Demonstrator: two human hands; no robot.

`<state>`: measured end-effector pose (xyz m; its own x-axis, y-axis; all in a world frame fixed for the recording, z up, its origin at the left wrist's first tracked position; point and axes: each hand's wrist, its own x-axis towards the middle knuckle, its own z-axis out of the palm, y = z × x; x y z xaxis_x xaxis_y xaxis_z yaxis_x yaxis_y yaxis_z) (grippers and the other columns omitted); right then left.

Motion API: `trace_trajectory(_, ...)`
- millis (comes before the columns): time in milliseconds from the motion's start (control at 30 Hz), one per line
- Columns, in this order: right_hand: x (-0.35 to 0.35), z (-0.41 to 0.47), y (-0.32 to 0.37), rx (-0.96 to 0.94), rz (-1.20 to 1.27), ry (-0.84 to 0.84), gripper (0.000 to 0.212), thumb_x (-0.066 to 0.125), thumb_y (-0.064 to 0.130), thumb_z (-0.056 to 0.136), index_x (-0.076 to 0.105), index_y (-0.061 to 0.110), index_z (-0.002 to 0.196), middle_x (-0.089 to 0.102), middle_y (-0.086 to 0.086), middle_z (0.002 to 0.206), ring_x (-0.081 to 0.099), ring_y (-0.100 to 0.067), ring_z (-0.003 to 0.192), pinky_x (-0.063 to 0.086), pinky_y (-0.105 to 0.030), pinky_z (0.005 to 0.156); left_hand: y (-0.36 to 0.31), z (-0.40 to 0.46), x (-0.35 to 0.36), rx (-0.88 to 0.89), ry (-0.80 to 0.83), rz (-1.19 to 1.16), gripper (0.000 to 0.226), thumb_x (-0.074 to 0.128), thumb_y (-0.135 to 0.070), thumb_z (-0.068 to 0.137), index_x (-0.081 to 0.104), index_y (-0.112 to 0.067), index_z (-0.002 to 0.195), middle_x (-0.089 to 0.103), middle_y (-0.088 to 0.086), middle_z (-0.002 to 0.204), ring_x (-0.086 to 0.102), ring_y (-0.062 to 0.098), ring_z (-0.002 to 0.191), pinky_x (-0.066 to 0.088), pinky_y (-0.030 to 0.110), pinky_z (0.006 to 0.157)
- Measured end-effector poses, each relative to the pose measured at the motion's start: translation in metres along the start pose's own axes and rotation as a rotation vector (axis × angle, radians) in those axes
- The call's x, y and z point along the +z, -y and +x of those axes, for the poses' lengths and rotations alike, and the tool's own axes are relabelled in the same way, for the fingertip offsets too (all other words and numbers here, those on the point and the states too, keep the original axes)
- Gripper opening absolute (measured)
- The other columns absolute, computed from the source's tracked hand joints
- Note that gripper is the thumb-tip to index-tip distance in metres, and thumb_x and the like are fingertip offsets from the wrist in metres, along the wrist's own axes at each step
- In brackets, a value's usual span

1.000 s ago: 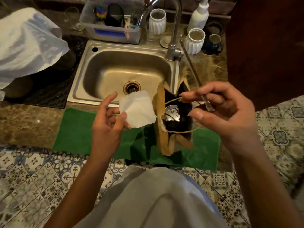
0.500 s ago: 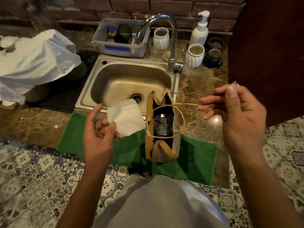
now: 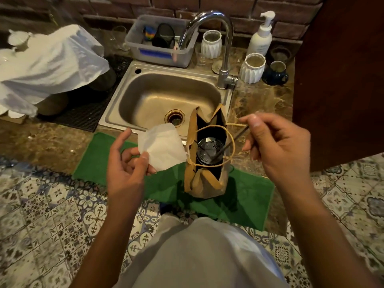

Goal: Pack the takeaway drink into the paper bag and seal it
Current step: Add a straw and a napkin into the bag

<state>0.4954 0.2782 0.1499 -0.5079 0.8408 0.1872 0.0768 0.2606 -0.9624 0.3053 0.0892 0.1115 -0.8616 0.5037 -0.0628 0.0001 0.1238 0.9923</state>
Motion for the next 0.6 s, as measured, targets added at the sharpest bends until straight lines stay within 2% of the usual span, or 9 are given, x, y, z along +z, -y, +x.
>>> trace_trajectory(100,0.009,0.001,-0.012,0.018,-0.100,0.073,0.018,0.063,0.022,0.102,0.077,0.013,0.108,0.068,0.001,0.063,0.061,-0.007,0.048,0.047,-0.016,0.049,0.000,-0.003,0.000,-0.008,-0.005,-0.010,0.057,0.058,0.002,0.099,0.046,-0.027,0.147,0.060,0.002,0.097,0.061,0.011,0.064,0.058,0.024,0.068)
trace_trajectory(200,0.016,0.003,-0.019,0.011,-0.147,0.116,0.020,0.064,0.026,0.101,0.078,0.014,0.109,0.069,0.003,0.063,0.064,-0.009,0.052,0.048,-0.018,0.053,0.000,-0.006,0.000,-0.009,-0.007,-0.011,0.057,0.059,0.000,0.099,0.047,-0.030,0.146,0.062,0.003,0.099,0.063,0.012,0.066,0.059,0.025,0.069)
trace_trajectory(333,0.020,0.008,-0.023,0.017,-0.197,0.167,0.020,0.068,0.031,0.099,0.080,0.018,0.109,0.075,-0.001,0.070,0.067,-0.016,0.056,0.054,-0.033,0.053,0.000,-0.006,0.001,-0.013,-0.010,-0.031,0.057,0.059,0.001,0.098,0.048,-0.031,0.144,0.059,0.003,0.098,0.061,0.012,0.063,0.058,0.024,0.066)
trace_trajectory(467,0.021,0.008,-0.022,0.036,-0.179,0.198,0.018,0.069,0.032,0.097,0.080,0.021,0.107,0.071,-0.001,0.065,0.061,-0.011,0.052,0.047,-0.023,0.051,-0.002,-0.004,-0.001,-0.021,0.003,-0.046,0.057,0.060,0.001,0.098,0.050,-0.034,0.142,0.061,0.002,0.098,0.055,0.012,0.060,0.053,0.024,0.056)
trace_trajectory(533,0.020,0.009,-0.022,0.064,-0.129,0.175,0.020,0.066,0.033,0.099,0.079,0.020,0.106,0.071,-0.002,0.065,0.059,-0.011,0.050,0.045,-0.023,0.050,-0.004,-0.004,0.000,-0.016,0.012,-0.058,0.057,0.061,0.000,0.097,0.051,-0.035,0.142,0.064,-0.008,0.091,0.053,0.011,0.058,0.050,0.023,0.052)
trace_trajectory(600,0.018,0.013,-0.020,0.070,-0.113,0.104,0.015,0.065,0.027,0.101,0.078,0.021,0.105,0.070,0.000,0.067,0.058,-0.012,0.052,0.046,-0.028,0.049,-0.009,-0.003,0.001,-0.004,0.020,-0.068,0.057,0.061,0.001,0.097,0.051,-0.033,0.142,0.065,-0.010,0.088,0.052,0.011,0.056,0.049,0.023,0.051)
